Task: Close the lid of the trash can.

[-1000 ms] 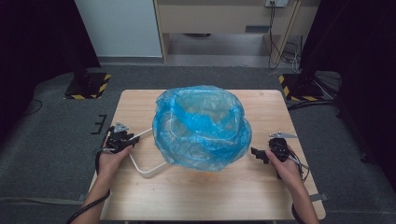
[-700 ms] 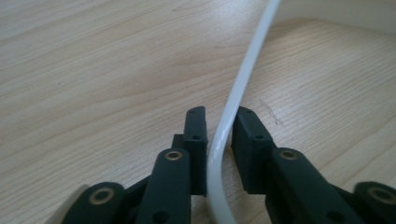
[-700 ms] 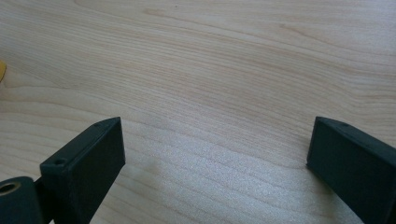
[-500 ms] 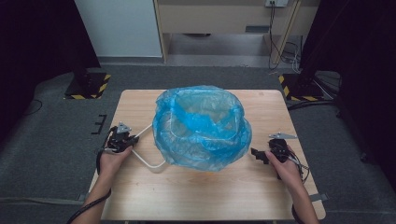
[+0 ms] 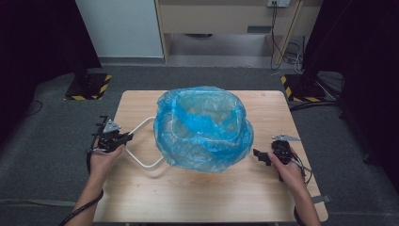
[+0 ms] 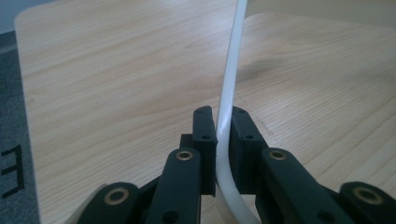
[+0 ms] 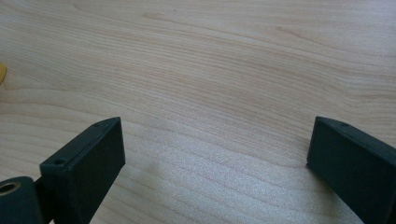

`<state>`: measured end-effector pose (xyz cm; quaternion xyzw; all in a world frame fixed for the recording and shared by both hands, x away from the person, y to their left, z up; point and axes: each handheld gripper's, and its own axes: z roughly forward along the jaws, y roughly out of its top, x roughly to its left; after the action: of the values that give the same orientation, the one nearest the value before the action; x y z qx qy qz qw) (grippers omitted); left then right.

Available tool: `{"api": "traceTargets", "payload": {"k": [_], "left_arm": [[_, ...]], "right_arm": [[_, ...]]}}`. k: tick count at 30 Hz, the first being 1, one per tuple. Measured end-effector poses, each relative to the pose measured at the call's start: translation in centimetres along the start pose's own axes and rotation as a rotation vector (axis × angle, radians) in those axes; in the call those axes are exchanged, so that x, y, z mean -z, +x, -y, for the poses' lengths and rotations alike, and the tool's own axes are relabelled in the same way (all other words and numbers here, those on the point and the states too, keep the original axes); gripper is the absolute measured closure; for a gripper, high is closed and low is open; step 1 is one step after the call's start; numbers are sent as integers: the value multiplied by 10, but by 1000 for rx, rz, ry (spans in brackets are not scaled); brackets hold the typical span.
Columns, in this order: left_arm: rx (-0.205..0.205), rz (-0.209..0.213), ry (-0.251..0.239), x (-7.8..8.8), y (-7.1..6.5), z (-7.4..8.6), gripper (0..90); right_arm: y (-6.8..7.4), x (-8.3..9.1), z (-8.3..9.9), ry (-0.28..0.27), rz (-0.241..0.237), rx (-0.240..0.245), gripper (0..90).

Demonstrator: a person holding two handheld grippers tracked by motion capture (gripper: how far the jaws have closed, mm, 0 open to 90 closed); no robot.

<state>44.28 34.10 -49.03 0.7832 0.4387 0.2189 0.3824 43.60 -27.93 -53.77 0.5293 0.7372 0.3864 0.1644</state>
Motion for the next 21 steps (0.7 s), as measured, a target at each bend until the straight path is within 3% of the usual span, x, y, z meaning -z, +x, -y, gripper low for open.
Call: {"api": "traceTargets", "payload": {"k": [15, 21], "left_arm": [[-28, 0, -50, 40, 12, -14, 823], [-34, 1, -69, 52, 15, -14, 822]], "right_arm": [[0, 0, 0, 5, 2, 10, 39], [-4, 1, 1, -12, -32, -32, 41]]}}
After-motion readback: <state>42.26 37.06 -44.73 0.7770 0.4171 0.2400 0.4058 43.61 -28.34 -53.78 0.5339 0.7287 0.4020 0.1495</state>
